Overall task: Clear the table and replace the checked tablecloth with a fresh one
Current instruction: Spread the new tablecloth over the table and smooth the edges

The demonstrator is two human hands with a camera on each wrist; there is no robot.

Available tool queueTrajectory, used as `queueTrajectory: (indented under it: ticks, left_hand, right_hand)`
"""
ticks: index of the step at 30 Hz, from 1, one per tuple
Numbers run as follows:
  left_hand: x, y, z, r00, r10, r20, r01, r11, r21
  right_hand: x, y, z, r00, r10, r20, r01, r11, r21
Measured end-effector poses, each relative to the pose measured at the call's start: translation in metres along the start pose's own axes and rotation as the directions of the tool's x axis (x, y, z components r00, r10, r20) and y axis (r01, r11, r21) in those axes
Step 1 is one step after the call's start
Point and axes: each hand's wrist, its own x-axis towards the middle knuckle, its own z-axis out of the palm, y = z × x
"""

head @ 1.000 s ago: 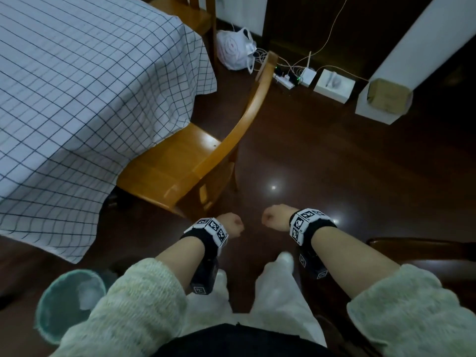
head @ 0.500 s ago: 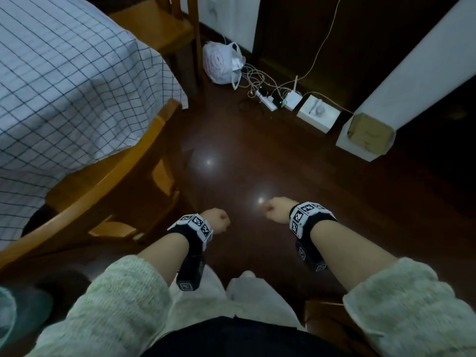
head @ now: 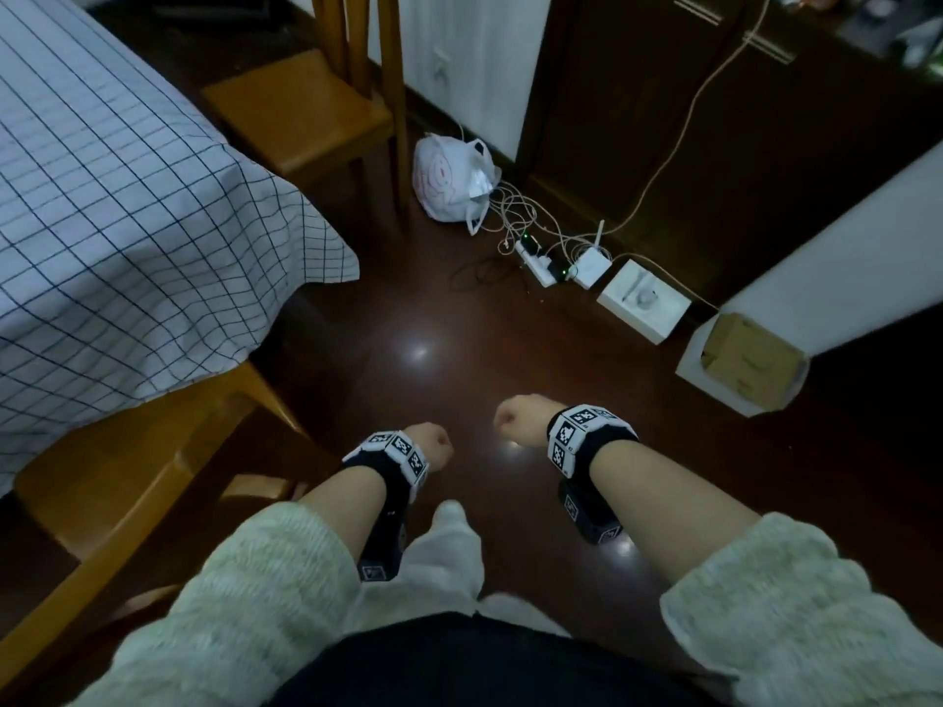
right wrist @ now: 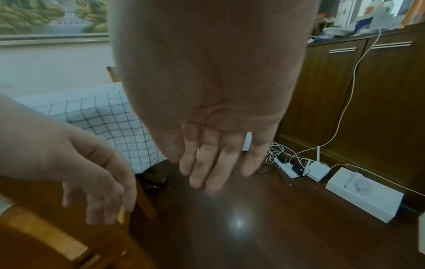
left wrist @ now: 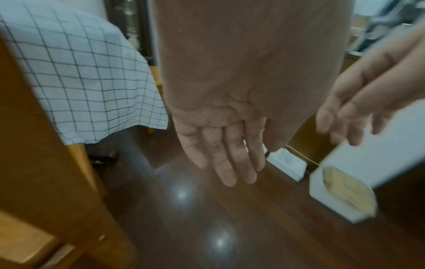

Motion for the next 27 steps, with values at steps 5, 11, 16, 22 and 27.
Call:
queueTrajectory:
  ticks: [5,11,16,22,27]
  left_hand:
    - [0.047,0.023,-0.059,0.998,-0.034,-0.054,0.027,0.992,-0.124]
    - [0.096,0.032,-0.114,0.985,-0.143,-0.097,0.117,0.964,-0.238]
    - [0.131,0.02,-0.156,0.941,-0.318,-0.115,0.243,0.873,-0.423]
    - [0.151,0.009,-0.195,0.837,-0.53,-0.139,0.33,0.69,-0.645]
    - [0.144,-0.014,-0.206,0.765,-0.634,-0.118,0.353,0.565,-0.745]
  right_hand:
    - [0.049,0.016,-0.073,1.0,-0.011,0.019,0.012,0.999,-0.031]
    - [0.122,0.014,-0.145,0.987,-0.092,0.128,0.113,0.98,-0.164]
    - [0.191,0.001,-0.208,0.959,-0.199,0.201,0.248,0.934,-0.258]
    - [0.255,-0.027,-0.28,0.914,-0.26,0.312,0.377,0.831,-0.41]
    - [0.287,-0.079,-0.293,0.864,-0.26,0.431,0.475,0.702,-0.53]
